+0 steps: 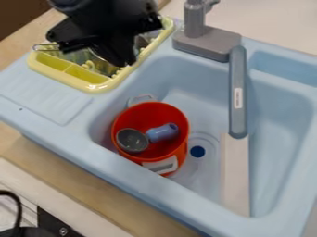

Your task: Put the knife in the right side of the sink

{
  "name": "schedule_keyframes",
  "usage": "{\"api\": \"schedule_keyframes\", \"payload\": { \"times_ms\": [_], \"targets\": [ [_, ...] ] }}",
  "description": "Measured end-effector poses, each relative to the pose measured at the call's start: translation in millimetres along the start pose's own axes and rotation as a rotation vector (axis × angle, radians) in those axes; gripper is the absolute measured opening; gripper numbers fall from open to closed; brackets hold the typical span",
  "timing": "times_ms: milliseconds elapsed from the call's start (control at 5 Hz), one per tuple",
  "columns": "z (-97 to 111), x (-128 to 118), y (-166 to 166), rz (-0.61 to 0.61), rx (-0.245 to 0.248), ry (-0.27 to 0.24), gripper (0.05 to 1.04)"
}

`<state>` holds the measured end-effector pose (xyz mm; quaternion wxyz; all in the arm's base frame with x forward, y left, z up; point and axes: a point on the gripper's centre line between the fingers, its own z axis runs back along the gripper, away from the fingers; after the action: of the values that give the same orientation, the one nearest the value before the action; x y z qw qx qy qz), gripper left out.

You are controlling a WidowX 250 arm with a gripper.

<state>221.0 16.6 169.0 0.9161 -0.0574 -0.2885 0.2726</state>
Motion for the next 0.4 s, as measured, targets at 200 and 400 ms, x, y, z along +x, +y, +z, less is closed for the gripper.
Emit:
{"api": "schedule_keyframes", "payload": {
  "times_ms": [200, 400],
  "targets": [
    [11.5, -19.0, -12.4, -0.071, -0.001, -0.016, 0.055],
    [16.0, -33.9, -21.1, -0.100, 0.063, -0.022, 0.055]
  ]
}}
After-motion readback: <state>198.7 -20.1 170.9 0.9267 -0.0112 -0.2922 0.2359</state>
